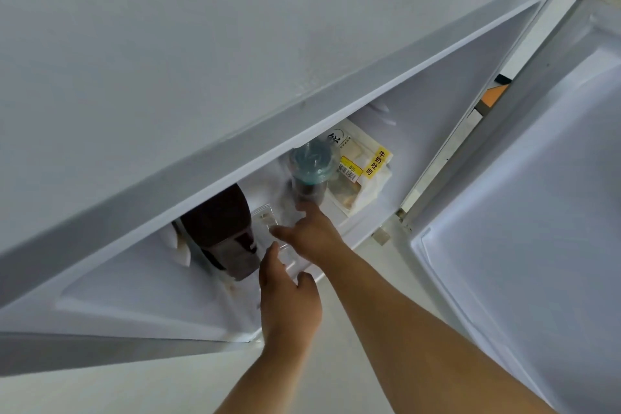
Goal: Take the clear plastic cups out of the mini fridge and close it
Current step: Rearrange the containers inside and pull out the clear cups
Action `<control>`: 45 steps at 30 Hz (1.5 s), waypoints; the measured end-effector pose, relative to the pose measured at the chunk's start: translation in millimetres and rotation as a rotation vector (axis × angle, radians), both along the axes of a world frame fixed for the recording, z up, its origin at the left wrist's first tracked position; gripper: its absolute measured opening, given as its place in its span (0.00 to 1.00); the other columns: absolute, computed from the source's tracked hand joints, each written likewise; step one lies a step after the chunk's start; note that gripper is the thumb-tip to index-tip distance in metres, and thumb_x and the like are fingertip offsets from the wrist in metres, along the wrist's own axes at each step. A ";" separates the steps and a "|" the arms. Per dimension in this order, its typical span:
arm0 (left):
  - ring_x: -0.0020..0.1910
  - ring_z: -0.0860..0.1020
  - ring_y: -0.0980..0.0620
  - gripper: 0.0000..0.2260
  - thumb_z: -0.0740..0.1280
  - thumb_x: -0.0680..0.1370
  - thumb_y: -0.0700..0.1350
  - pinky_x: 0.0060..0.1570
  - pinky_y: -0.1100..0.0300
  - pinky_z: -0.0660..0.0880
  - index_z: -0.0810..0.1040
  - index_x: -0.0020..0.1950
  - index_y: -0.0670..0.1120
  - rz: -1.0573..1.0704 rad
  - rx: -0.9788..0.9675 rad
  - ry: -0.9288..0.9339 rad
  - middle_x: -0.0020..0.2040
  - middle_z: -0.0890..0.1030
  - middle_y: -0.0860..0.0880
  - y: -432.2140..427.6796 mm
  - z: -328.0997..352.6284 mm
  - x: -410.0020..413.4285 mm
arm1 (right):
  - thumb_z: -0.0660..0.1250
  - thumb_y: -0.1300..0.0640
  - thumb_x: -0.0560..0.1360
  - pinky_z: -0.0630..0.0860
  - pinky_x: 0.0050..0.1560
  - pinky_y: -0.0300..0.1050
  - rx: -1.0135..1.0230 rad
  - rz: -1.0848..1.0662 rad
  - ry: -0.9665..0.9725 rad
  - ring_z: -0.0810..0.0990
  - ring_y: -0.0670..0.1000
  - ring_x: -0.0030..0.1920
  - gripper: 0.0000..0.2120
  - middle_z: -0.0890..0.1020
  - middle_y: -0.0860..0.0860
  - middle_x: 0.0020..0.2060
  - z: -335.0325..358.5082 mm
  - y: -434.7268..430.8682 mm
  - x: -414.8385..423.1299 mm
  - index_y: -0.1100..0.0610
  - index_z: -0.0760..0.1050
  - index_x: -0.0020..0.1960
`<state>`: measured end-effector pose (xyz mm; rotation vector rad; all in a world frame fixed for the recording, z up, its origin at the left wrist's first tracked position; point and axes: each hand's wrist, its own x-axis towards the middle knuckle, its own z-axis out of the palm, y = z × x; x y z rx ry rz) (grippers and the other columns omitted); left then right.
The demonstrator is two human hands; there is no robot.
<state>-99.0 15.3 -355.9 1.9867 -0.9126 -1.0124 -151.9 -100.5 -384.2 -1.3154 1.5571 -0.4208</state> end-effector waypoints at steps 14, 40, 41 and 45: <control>0.58 0.82 0.46 0.18 0.65 0.75 0.58 0.61 0.42 0.79 0.74 0.63 0.56 0.259 -0.278 0.318 0.62 0.79 0.52 -88.3 59.4 -3.1 | 0.67 0.49 0.79 0.83 0.45 0.52 -0.467 -0.375 -0.030 0.84 0.53 0.47 0.14 0.82 0.46 0.53 105.7 -18.3 -59.4 0.44 0.74 0.64; 0.61 0.81 0.41 0.21 0.70 0.80 0.45 0.64 0.39 0.78 0.72 0.72 0.53 0.039 0.022 0.327 0.66 0.80 0.45 -51.8 -20.6 -23.8 | 0.68 0.57 0.80 0.77 0.28 0.35 -0.055 -0.422 -0.046 0.84 0.47 0.29 0.11 0.86 0.50 0.44 -0.1 19.6 -93.5 0.51 0.81 0.62; 0.62 0.81 0.41 0.22 0.69 0.79 0.45 0.64 0.38 0.77 0.71 0.73 0.53 0.033 0.021 0.312 0.66 0.80 0.44 -54.4 -23.8 -23.8 | 0.68 0.58 0.80 0.76 0.27 0.34 -0.051 -0.419 -0.031 0.84 0.47 0.29 0.11 0.85 0.50 0.47 -3.3 14.8 -91.0 0.51 0.81 0.62; 0.67 0.78 0.41 0.24 0.68 0.81 0.44 0.68 0.40 0.75 0.68 0.76 0.50 0.019 0.040 0.321 0.72 0.76 0.43 -66.3 -29.2 -24.7 | 0.67 0.57 0.81 0.80 0.31 0.37 -0.047 -0.394 0.043 0.86 0.49 0.34 0.12 0.85 0.52 0.54 -11.0 1.3 -82.4 0.50 0.81 0.62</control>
